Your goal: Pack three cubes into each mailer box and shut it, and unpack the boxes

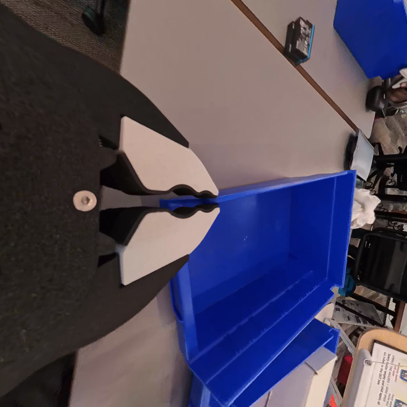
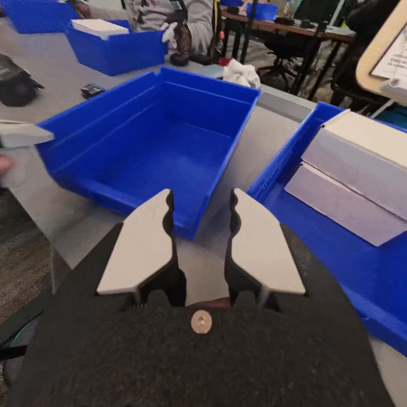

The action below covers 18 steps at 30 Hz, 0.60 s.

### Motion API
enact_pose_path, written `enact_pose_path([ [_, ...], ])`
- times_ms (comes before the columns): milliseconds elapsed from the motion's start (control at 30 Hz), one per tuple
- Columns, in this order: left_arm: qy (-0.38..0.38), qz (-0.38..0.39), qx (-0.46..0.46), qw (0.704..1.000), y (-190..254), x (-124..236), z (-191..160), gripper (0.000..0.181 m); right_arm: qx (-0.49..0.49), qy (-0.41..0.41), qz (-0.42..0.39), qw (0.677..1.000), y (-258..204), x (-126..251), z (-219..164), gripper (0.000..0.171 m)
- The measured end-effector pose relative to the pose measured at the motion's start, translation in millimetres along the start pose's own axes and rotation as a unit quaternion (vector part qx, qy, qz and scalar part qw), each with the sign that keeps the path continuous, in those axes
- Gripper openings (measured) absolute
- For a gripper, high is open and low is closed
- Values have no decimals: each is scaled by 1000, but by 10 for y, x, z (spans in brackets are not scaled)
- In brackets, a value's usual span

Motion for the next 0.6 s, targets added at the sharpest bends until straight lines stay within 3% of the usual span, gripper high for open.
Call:
enact_pose_path([
  [133, 5, 17, 0, 1000, -100, 299, -133, 4, -61, -68, 2, 996, -47, -275, -193, 42],
  [200, 12, 12, 5, 1000, -119, 405, -191, 4, -97, -70, 41, 992, -118, -321, -272, 17],
  [300, 19, 13, -1, 1000, -109, 576, -270, 4, -76, -72, 25, 994, -166, -292, -259, 9],
  [467, 62, 41, 1, 997, 4, 924, -198, 4, -57, -51, 21, 997, -267, -66, -218, 5],
  [600, 126, 44, -36, 990, 354, 1256, 18, 4, -23, -3, 0, 1000, -107, 320, -2, 6],
])
Point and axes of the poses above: each gripper's, where its closed fingertips meet, x back along the fingers, z out of its top, y = z × x across the jaws, the point moved 9 cm from there along x, back along the fingers, and after that the axes turned 10 degrees about z, right-handed, at the moved point
